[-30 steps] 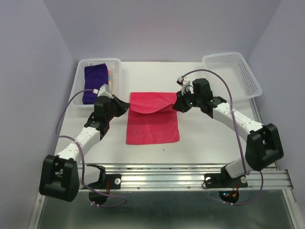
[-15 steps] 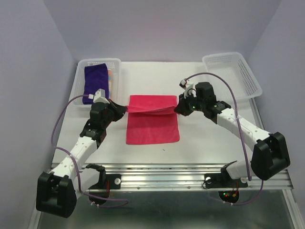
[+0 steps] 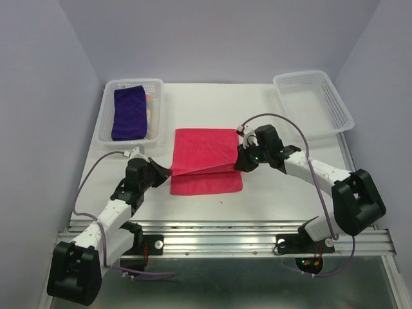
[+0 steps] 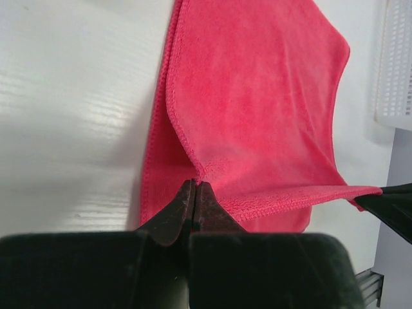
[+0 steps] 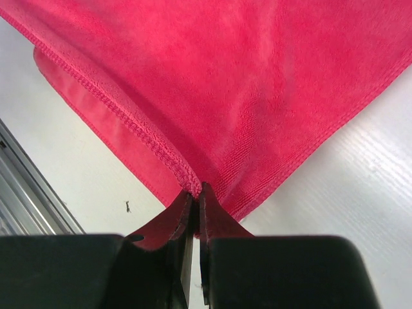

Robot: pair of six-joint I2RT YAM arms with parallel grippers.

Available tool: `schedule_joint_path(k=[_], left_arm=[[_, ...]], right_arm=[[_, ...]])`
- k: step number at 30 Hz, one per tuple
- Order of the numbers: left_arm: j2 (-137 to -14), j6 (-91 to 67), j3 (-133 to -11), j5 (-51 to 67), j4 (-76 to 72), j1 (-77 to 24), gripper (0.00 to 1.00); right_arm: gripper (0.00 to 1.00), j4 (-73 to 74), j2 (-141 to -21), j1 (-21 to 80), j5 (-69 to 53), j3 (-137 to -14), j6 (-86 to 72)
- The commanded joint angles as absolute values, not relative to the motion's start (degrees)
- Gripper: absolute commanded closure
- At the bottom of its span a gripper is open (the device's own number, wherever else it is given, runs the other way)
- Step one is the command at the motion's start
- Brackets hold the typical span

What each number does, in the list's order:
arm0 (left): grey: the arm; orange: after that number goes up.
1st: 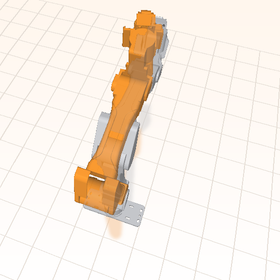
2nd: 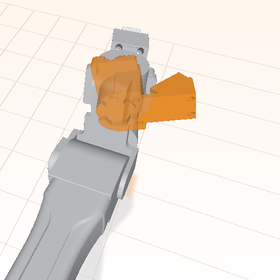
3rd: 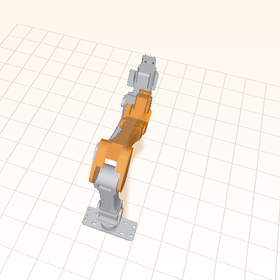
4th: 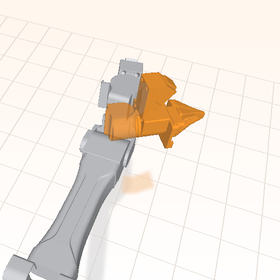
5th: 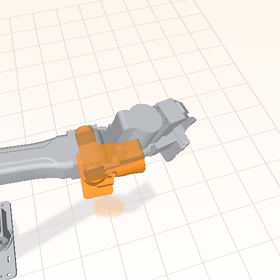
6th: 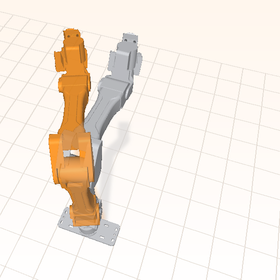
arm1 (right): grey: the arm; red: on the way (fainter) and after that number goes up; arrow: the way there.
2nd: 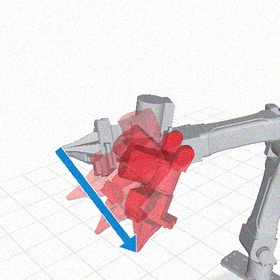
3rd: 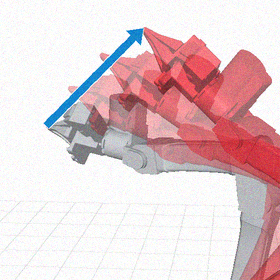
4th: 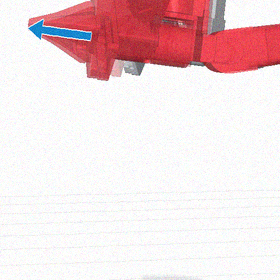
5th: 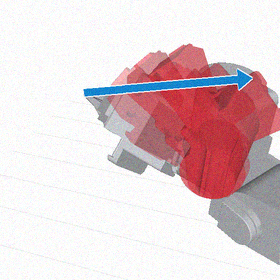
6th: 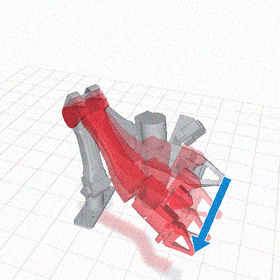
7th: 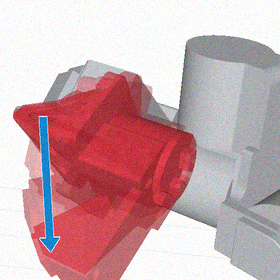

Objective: Fold and stack the towels
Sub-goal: Fold the towel

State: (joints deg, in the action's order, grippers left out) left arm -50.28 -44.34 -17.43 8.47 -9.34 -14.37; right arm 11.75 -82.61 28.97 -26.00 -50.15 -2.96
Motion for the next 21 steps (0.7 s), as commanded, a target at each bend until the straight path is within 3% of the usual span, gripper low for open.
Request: schedule_joint_path(k=[1, 16, 18, 21], left_arm=[[-48.1, -44.8, -14.4, 9.7, -11.1, -14.9, 1.00], [-51.6, -44.8, -10.7, 10.4, -13.3, -15.6, 1.00], [-51.6, -44.5, -10.9, 10.7, -13.2, -15.6, 1.00], [-51.1, -44.1, -11.4, 11.6, -12.2, -15.6, 1.00]], right_arm=[[0.98, 9.4, -83.8, 30.0, -26.7, -47.4, -4.0], [0.90, 8.6, -85.7, 31.8, -26.0, -44.3, -6.7], [0.84, 8.7, -85.3, 31.7, -26.0, -43.6, -7.1], [0.54, 8.7, -83.4, 31.8, -26.0, -42.4, -8.4]])
